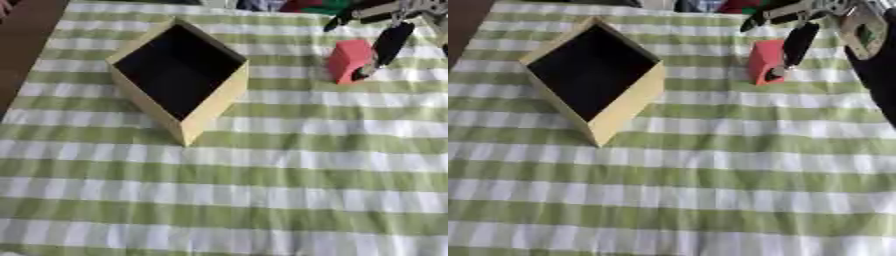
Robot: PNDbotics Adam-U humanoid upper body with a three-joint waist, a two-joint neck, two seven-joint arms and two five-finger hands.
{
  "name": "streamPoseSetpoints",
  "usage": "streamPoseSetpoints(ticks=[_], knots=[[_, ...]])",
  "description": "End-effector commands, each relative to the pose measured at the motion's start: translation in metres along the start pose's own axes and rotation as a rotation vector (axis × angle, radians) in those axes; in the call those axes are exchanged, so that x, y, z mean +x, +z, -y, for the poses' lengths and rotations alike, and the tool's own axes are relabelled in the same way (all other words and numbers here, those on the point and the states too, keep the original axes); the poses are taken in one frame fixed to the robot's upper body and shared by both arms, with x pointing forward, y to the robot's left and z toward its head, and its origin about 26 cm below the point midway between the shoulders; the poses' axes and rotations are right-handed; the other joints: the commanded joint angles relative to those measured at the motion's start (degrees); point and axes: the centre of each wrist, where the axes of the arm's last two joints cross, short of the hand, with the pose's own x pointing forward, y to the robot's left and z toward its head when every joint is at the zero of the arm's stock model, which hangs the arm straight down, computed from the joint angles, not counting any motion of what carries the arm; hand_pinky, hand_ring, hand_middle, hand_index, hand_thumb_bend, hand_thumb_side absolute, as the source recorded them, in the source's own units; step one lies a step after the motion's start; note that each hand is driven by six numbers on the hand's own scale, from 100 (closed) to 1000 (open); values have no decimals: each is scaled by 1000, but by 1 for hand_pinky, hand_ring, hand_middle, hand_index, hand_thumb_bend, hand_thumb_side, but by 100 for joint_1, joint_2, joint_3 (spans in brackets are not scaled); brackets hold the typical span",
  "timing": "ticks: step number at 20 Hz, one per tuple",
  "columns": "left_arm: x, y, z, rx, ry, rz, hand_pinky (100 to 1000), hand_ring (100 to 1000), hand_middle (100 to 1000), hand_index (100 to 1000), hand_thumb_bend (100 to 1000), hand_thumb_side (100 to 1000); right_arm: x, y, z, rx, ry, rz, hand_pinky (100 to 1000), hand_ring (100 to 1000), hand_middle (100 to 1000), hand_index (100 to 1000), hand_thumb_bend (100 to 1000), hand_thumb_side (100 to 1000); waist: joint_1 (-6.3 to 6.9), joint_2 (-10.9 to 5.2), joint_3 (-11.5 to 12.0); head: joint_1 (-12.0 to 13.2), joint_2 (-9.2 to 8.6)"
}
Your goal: Pick up objects on the table and place them in the box.
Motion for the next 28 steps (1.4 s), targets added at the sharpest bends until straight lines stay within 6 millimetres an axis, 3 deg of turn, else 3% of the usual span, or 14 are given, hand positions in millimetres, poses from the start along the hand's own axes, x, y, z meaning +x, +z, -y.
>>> streamPoseSetpoints(ticks=[1,6,7,18,20,23,28], knots=[[5,-4,0,-4,5,26,1000,491,515,767,100,147,-10,12,8,-11,-3,-42,1000,1000,946,1000,527,224,16,-86,9,-12,-65],[5,-4,1,-4,8,26,1000,490,514,765,100,147,-14,10,7,-6,-29,-73,1000,1000,885,1000,505,206,19,-35,31,-20,-91],[5,-3,1,-4,8,25,1000,489,513,764,100,148,-15,10,7,-3,-33,-81,1000,1000,878,1000,535,228,19,-22,36,-20,-96],[6,-3,3,-8,16,26,1000,487,510,761,100,153,-20,5,3,-37,-64,-145,983,995,841,1000,519,235,35,63,69,-44,-149],[6,-3,3,-9,17,27,1000,487,509,760,100,152,-21,3,2,-42,-65,-156,975,984,829,1000,496,214,39,69,79,-52,-157],[6,-3,3,-12,17,27,1000,487,509,758,100,145,-21,1,0,-48,-69,-158,957,958,795,971,415,100,38,74,87,-56,-158],[6,-3,4,-15,18,26,1000,487,506,755,100,148,-21,0,1,-66,-65,-165,937,930,759,927,383,100,20,78,69,-53,-162]])
